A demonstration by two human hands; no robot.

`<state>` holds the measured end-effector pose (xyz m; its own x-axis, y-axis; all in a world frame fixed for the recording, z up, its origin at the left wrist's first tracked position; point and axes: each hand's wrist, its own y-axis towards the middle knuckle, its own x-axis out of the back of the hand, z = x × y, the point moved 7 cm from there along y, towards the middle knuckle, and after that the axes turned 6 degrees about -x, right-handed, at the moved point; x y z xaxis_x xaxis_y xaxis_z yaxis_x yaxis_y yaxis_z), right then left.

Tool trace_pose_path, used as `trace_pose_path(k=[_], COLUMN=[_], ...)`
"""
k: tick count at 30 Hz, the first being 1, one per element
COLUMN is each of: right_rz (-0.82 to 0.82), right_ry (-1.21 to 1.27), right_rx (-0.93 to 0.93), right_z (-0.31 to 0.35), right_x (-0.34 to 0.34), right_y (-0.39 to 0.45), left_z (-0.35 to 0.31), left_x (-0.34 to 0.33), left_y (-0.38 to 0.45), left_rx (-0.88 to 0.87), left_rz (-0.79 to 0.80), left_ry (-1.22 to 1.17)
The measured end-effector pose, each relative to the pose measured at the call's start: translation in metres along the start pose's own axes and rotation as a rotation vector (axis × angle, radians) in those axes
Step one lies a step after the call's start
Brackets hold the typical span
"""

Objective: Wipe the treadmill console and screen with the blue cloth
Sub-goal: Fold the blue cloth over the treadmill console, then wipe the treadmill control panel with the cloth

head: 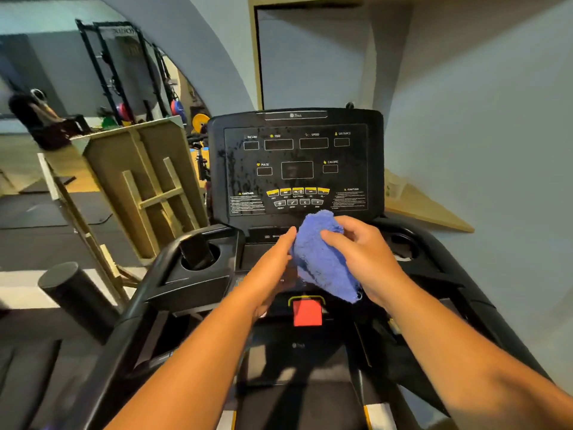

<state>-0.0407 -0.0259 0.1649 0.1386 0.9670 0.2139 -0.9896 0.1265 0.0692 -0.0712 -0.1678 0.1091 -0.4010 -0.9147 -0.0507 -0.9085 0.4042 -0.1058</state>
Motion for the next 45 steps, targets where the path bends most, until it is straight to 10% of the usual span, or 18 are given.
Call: trace_pose_path(k=[5,12,24,45], right_rz=[0.118,0.129,0.407,0.236], right_ry=[-0.001,0.707,1.006,1.226], right_rx=[0.108,0.118,-0.603,-0.406], right_z=[0.039,0.077,-0.064,-0.034], right_x=[-0.006,0.017,-0.093,-0.092], right_y=[-0.004,-0.003,-0.029,0.01], left_z=[-0.019,-0.11,-0.011,0.049], left_x=[0.006,0.024,0.069,0.156], left_y=[-0.016,-0.034,-0.029,-0.027], left_rx=[-0.085,-0.474,-0.052,0.027], left_rz=[0.195,-0.092,-0.402,-0.433], left_ry=[-0.429,-0.272,0.413,-0.021])
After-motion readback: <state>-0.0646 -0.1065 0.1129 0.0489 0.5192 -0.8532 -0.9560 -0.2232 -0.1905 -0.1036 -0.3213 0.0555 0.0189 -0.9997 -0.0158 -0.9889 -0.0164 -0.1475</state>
